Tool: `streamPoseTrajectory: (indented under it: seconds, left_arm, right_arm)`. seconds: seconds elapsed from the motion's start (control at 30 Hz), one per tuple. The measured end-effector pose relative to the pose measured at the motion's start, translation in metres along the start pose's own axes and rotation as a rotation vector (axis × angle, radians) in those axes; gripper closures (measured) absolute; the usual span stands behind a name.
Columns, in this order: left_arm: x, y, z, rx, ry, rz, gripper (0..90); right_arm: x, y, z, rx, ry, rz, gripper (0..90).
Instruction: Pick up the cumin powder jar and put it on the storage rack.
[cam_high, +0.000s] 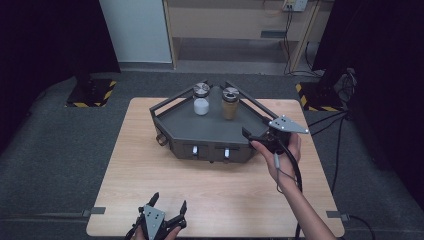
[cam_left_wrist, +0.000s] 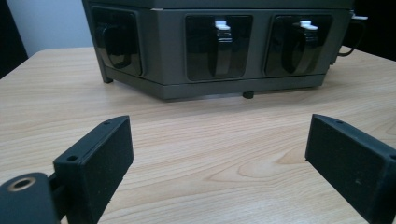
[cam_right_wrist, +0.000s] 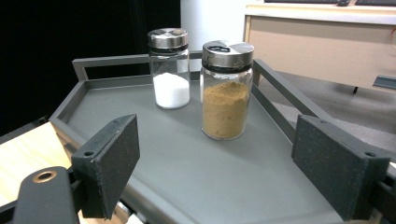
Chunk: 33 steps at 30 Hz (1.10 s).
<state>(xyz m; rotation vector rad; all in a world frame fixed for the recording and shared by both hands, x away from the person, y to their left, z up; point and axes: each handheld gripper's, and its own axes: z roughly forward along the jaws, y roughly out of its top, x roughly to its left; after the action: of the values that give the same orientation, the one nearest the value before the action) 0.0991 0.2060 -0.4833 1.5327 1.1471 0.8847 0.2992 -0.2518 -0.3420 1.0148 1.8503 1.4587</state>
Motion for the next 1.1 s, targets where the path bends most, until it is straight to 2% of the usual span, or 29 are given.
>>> streamPoseTrajectory:
  seconds: [0.23,0.6,0.9,1.1]
  left_arm:
    - [-0.002,0.000,0.000,-0.001,-0.006,0.011,6.8]
    - [-0.004,-0.002,0.001,0.006,-0.011,0.019,6.8]
    - [-0.006,-0.002,0.001,0.003,-0.013,0.030,6.8]
    - [-0.007,-0.003,0.001,0.005,-0.010,0.035,6.8]
  right_arm:
    - [0.005,-0.018,-0.032,-0.015,-0.001,0.000,15.6]
    - [0.009,-0.064,-0.079,0.008,-0.031,0.013,15.5]
    - [0.002,-0.103,-0.107,0.054,-0.053,0.049,15.9]
    - [-0.002,-0.124,-0.124,0.042,-0.077,0.086,16.9]
